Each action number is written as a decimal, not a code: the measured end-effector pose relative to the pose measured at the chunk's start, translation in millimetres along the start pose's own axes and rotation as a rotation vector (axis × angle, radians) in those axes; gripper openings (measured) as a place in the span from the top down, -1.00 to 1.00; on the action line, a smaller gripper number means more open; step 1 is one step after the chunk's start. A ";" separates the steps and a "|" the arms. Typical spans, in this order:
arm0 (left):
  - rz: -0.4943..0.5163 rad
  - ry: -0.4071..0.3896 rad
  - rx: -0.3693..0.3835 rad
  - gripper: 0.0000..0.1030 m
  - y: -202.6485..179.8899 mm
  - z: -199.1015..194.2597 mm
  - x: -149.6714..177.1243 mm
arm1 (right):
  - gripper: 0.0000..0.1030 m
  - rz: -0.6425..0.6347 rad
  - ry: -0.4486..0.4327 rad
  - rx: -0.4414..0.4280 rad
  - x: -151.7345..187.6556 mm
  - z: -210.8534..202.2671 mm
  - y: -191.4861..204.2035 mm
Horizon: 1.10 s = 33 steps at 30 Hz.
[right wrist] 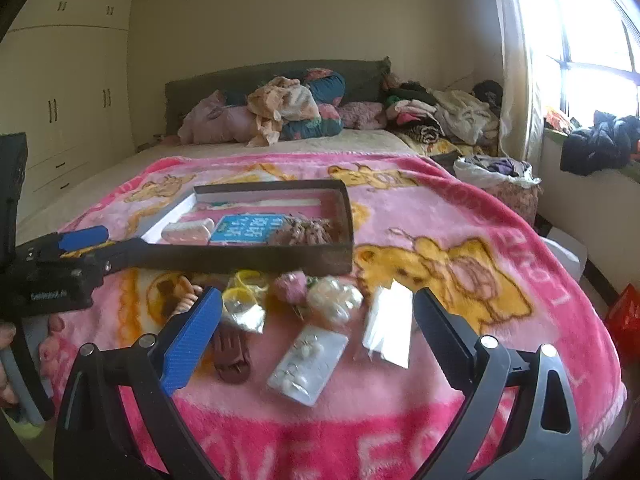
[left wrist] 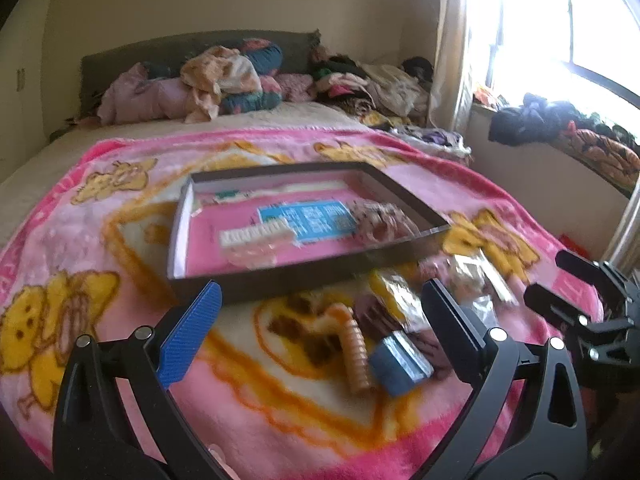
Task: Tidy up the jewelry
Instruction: 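Withdraw both tools from the tray toward the remaining items, then grasp the blue packet with the left tool while the right tool grasps a clear plastic bag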
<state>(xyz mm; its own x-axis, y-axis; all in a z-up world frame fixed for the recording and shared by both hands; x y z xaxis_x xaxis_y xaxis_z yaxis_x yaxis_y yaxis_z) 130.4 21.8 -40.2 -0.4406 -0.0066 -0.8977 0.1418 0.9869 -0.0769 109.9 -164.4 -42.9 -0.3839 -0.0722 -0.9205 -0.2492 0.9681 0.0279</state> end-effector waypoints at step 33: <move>0.113 0.233 0.163 0.22 -57.9 35.6 55.3 | -0.43 0.133 0.233 -0.109 51.7 27.2 -22.2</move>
<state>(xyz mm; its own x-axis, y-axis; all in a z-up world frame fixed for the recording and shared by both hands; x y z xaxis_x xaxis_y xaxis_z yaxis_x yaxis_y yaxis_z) 129.4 -41.5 -100.9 -0.6025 0.1574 -0.7825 0.3332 0.9404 -0.0674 119.8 -183.1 -101.6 -0.6106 -0.0117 -0.7919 -0.2724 0.9420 0.1961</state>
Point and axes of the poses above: each gripper's, at about its wrist camera, not at the fingertips, and z roughly the way its jaws point, y to its left, x to its underside, the point moved 3 cm from there along z, roughly the way its jaws point, and after that the axes turned 7 degrees about -y, right-handed, at the moved point
